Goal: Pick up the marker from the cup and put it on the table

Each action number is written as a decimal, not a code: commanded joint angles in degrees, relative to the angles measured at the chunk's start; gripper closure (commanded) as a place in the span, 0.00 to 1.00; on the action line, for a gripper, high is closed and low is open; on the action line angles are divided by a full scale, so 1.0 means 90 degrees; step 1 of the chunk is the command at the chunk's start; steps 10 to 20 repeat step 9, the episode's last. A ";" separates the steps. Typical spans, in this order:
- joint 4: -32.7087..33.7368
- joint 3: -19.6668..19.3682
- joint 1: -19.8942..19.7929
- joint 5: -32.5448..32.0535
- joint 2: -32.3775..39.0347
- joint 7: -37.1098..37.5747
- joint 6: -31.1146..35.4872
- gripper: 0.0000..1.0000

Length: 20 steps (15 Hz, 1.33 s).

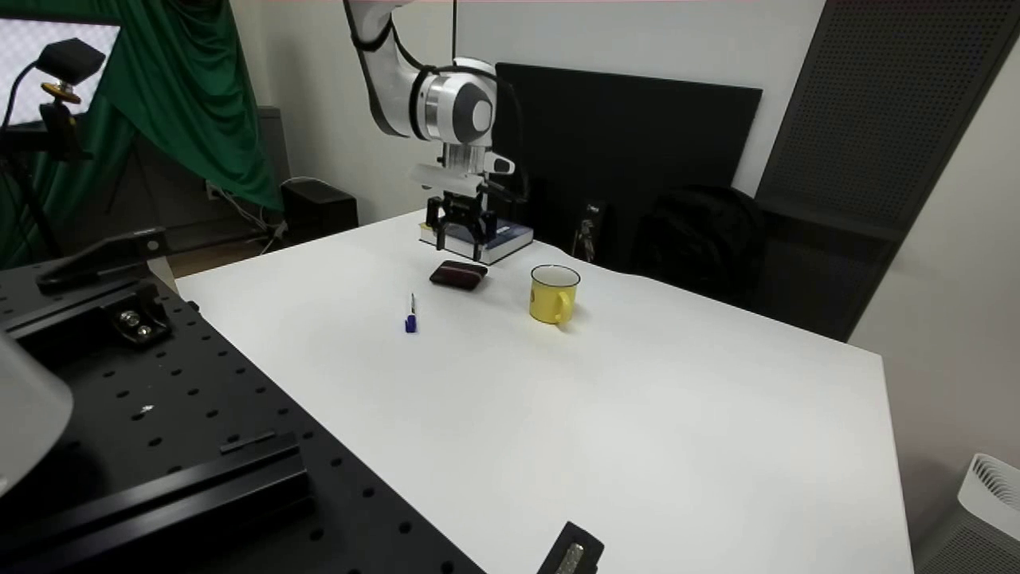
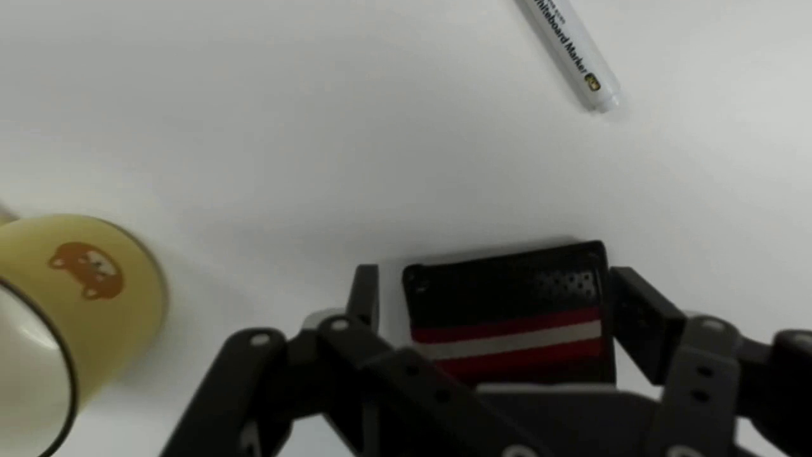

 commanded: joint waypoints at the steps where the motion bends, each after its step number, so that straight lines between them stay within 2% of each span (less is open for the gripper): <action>1: -0.0115 -0.0707 0.0557 -0.0381 -0.0446 0.1357 -0.0493 0.00; 3: -0.0021 -0.0890 0.0714 -0.0560 -0.0530 0.1725 -0.1176 0.00; 4: 0.0064 -0.0587 0.0472 -0.0510 -0.0332 0.1285 -0.0718 0.00; 7: 0.0068 -0.0694 0.0586 -0.0607 -0.0430 0.1538 -0.1079 0.00; 20: 0.0064 -0.0713 0.0585 -0.0610 -0.0430 0.1553 -0.1091 0.00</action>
